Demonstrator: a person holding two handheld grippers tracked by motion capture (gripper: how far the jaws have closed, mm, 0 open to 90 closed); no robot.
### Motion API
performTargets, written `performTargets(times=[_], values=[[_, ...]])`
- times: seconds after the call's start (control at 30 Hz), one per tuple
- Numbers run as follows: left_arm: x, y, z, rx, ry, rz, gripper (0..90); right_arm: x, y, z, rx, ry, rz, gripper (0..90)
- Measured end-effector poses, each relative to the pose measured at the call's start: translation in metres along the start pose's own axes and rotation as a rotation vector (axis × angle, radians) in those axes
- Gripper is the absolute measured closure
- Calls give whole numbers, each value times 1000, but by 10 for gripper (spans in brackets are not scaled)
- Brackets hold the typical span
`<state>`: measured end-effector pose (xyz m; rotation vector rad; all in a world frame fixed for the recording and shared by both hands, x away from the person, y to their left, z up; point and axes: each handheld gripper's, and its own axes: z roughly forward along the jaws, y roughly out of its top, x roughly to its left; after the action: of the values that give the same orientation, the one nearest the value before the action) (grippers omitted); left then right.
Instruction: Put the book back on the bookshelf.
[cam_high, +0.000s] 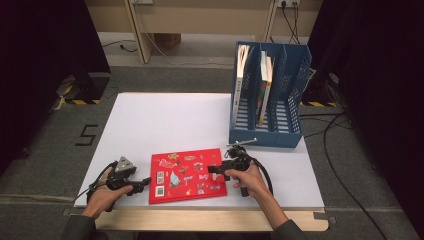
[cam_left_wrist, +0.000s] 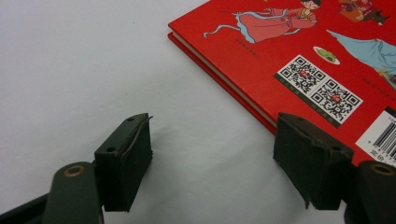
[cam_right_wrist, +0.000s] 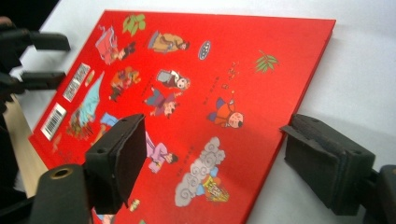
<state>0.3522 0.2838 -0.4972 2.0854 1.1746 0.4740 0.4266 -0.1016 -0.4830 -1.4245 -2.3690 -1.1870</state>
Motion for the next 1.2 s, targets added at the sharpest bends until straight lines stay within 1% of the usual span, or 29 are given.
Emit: performTargets(times=[0.13, 0.17, 0.2, 0.3, 0.33, 0.47, 0.5, 0.57, 0.6, 0.63, 0.7, 0.73, 0.77, 0.8, 0.83, 0.87, 0.9, 0.93, 0.97, 1.03, 1.13, 1.2], values=[[-1, 1, 0, 1, 0, -1, 278, -2, 0, -1, -10, 17, 31, 215], [-1, 1, 0, 5, -1, 3, 279, -3, 0, -1, -16, 20, 46, 217], [-1, 1, 0, 8, -2, 5, 285, -2, 0, -1, -19, 17, 46, 217], [-1, 2, 0, 10, -7, 2, 287, -2, 0, -1, -38, 23, 86, 219], [-1, 2, 0, 11, -6, 3, 287, -3, 1, -2, -52, 32, 108, 227], [-2, 2, 1, 10, -4, -1, 285, -5, 8, -9, -96, 81, 141, 243], [-2, 2, 1, 10, -3, -2, 286, -3, 12, -11, -109, 78, 127, 248], [-3, 3, 2, 7, -4, -4, 287, 0, 19, -14, -115, 73, 109, 249], [-3, 3, 2, 6, -4, -6, 286, 3, 24, -17, -120, 76, 102, 255], [-3, 3, 2, 4, -4, -6, 285, 5, 29, -21, -136, 84, 95, 265], [-5, 3, 4, -2, -4, -8, 285, 13, 41, -29, -161, 104, 69, 288], [-7, 4, 6, -8, -11, -13, 276, 18, 47, -33, -163, 121, 63, 393], [-10, 6, 8, -10, -8, -7, 240, 23, 51, -31, -136, 220, 93, 415], [-12, 7, 9, -5, -10, 3, 229, 32, 55, -30, -134, 259, 90, 454], [-14, 9, 9, 0, -16, 9, 250, 41, 59, -31, -118, 200, 44, 428], [-17, 10, 10, -4, -8, 17, 266, 52, 65, -32, -93, 150, -23, 433], [-17, 10, 10, -4, -7, 16, 264, 59, 72, -35, -73, 154, -53, 474], [-17, 9, 10, -6, -12, 5, 264, 61, 76, -37, -63, 156, -54, 509], [-17, 9, 11, -9, -15, 1, 258, 64, 81, -40, -35, 153, -67, 529], [-17, 9, 12, -10, -14, 4, 246, 67, 83, -43, -7, 130, -104, 558], [-18, 10, 13, -11, -8, 1, 225, 66, 85, -46, 2, 129, -129, 627], [-18, 10, 13, -14, -6, -1, 222, 66, 85, -48, 5, 123, -160, 660]])
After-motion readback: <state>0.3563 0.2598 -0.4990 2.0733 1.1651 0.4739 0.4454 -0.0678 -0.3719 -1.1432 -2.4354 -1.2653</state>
